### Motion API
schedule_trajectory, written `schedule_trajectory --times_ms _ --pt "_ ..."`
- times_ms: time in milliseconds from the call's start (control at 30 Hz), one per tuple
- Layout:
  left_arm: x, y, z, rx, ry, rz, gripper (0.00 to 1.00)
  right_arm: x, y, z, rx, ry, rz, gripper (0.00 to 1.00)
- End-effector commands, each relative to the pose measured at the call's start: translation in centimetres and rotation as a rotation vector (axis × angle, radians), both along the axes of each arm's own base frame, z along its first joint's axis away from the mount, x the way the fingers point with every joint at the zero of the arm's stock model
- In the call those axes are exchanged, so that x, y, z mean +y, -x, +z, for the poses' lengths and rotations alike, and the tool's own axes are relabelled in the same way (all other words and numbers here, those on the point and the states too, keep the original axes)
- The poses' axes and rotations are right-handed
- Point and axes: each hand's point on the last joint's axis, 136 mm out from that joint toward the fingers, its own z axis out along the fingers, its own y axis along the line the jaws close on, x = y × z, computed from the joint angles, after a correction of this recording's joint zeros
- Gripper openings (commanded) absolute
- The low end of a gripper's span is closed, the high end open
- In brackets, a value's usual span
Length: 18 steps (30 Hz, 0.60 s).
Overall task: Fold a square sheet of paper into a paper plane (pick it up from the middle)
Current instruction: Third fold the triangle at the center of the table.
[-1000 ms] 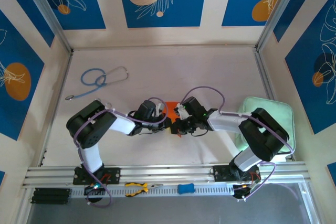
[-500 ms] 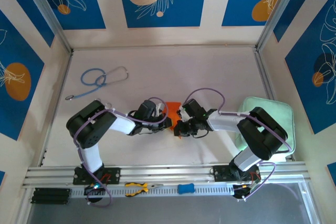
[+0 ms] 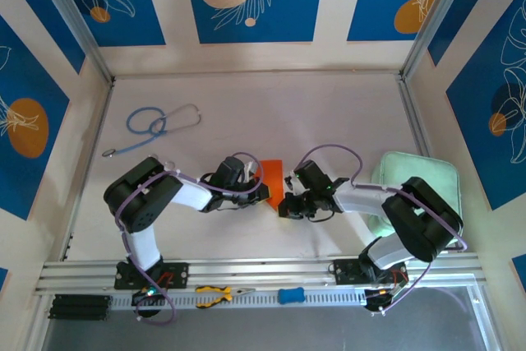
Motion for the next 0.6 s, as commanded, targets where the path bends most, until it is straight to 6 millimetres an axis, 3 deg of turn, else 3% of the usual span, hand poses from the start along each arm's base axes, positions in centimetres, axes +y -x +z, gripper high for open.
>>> schedule_trajectory --times_ms 0,100,267,400,567 --pt "1.6 0.7 -2.5 0.048 -0.095 0.013 0.0 0.9 -0.2 2.0 0.006 -0.058 0.016 0.04" --pt "1.5 0.6 -2.5 0.047 -0.094 0.015 0.0 2.1 -1.0 2.2 0.001 -0.064 0.049 0.04" --pt "1.5 0.6 -2.5 0.045 -0.091 0.015 0.0 2.3 -2.4 0.0 0.024 0.023 0.035 0.04" --pt "1.6 0.6 -2.5 0.045 -0.092 0.016 0.0 1.5 -1.4 -1.8 0.069 0.062 0.042 0.04" --pt "1.7 0.5 -2.7 0.049 -0.097 0.016 0.0 0.1 0.1 -2.1 0.112 0.01 -0.001 0.06"
